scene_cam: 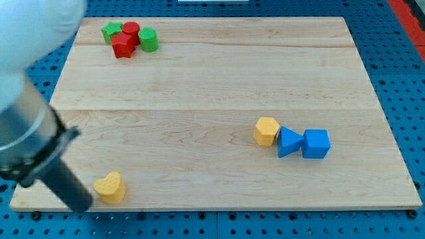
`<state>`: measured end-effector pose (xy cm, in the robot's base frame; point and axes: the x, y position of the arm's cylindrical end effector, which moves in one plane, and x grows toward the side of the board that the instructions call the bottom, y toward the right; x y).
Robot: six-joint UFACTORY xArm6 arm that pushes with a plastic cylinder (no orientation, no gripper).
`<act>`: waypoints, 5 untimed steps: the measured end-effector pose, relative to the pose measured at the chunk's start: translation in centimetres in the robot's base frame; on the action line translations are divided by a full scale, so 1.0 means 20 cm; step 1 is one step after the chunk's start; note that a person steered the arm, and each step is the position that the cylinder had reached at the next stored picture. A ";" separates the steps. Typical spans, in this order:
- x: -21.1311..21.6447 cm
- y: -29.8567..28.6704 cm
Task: Push the yellow heart to the yellow hexagon
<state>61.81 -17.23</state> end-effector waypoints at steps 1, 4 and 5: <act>0.00 0.27; -0.16 0.03; -0.29 0.13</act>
<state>56.08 -14.60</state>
